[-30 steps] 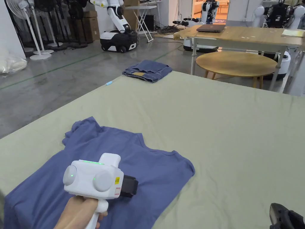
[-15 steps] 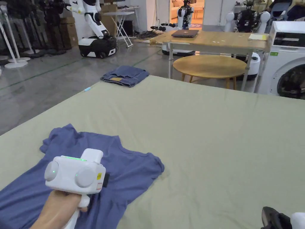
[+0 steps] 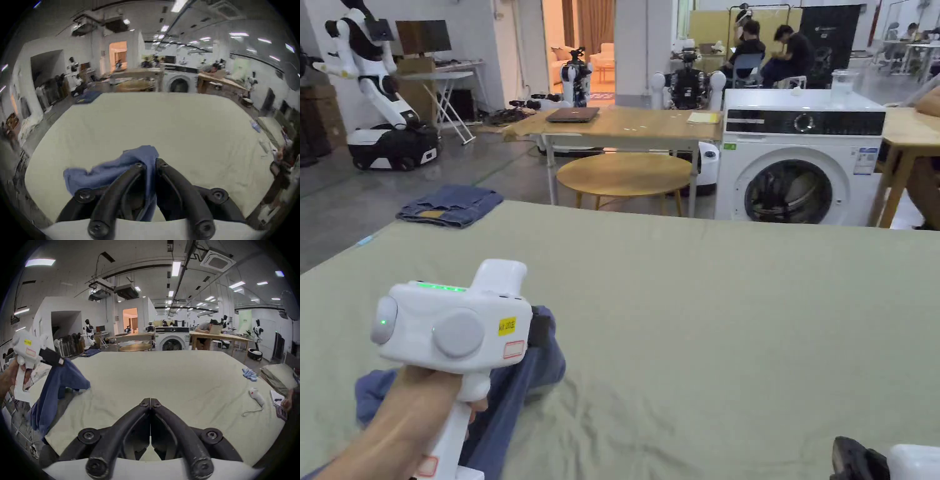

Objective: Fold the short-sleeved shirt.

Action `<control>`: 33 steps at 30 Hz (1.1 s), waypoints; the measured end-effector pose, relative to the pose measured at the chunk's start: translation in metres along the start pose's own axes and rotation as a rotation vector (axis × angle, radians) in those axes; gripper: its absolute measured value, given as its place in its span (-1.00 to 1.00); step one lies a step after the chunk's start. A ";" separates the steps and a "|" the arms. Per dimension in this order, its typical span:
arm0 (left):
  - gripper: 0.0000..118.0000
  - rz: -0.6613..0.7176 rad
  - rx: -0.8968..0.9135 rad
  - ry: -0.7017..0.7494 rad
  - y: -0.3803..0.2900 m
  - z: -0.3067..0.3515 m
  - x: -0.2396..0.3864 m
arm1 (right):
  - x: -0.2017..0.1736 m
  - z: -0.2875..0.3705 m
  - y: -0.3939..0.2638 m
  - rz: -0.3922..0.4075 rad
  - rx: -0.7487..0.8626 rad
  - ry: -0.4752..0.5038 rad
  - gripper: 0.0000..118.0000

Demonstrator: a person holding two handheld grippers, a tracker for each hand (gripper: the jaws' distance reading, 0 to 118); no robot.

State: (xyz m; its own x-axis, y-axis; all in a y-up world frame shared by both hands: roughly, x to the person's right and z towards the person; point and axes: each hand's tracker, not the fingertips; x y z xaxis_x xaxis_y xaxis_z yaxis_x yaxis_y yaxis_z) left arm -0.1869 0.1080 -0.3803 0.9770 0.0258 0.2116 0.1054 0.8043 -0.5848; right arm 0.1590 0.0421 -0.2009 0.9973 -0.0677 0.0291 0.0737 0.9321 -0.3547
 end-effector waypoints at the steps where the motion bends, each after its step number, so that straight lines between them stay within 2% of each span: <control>1: -0.92 -0.022 0.010 -0.038 0.009 -0.005 0.018 | 0.007 0.004 0.000 -0.008 0.003 -0.016 -1.00; 8: -0.92 -0.080 -0.003 -0.328 0.043 -0.052 0.165 | 0.053 0.026 -0.004 -0.046 0.007 -0.128 -1.00; 11: -0.92 -0.129 -0.053 -0.388 0.033 -0.083 0.217 | 0.069 0.027 -0.008 -0.062 -0.008 -0.166 -1.00; 16: -0.92 -0.149 -0.266 -0.375 -0.021 -0.155 0.262 | 0.086 0.019 -0.020 -0.081 -0.046 -0.205 -1.00; 21: -0.92 -0.139 -0.436 -0.279 -0.074 -0.201 0.265 | 0.094 0.007 -0.028 -0.084 -0.087 -0.211 -1.00; 22: -0.69 -0.145 -0.415 -0.290 -0.077 -0.202 0.261 | 0.094 0.006 -0.028 -0.081 -0.091 -0.210 -1.00; 23: -0.69 -0.140 -0.391 -0.311 -0.078 -0.197 0.256 | 0.093 0.005 -0.028 -0.078 -0.092 -0.210 -1.00; 24: -0.53 -0.131 -0.348 -0.316 -0.073 -0.187 0.251 | 0.093 0.005 -0.027 -0.077 -0.093 -0.208 -1.00; 25: -0.08 -0.108 -0.340 -0.310 -0.069 -0.178 0.244 | 0.092 0.005 -0.027 -0.078 -0.093 -0.205 -1.00; 26: 0.59 -0.081 -0.329 -0.330 -0.066 -0.167 0.235 | 0.090 0.005 -0.026 -0.078 -0.094 -0.203 -1.00; 27: 0.88 -0.072 -0.285 -0.337 -0.062 -0.151 0.225 | 0.088 0.005 -0.024 -0.079 -0.092 -0.198 -1.00; 29: 0.73 -0.071 -0.189 -0.295 -0.054 -0.115 0.208 | 0.083 0.009 -0.022 -0.079 -0.077 -0.188 -1.00; 33: 0.70 -0.037 0.046 -0.191 -0.052 -0.022 0.156 | 0.071 0.018 -0.013 -0.071 -0.040 -0.159 -1.00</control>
State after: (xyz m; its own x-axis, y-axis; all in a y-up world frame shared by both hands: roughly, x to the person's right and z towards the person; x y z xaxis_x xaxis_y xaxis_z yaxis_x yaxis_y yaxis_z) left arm -0.0361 0.0572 -0.3341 0.9193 0.1046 0.3795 0.1276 0.8327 -0.5388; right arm 0.2293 0.0316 -0.1777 0.9768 -0.0731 0.2014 0.1472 0.9119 -0.3832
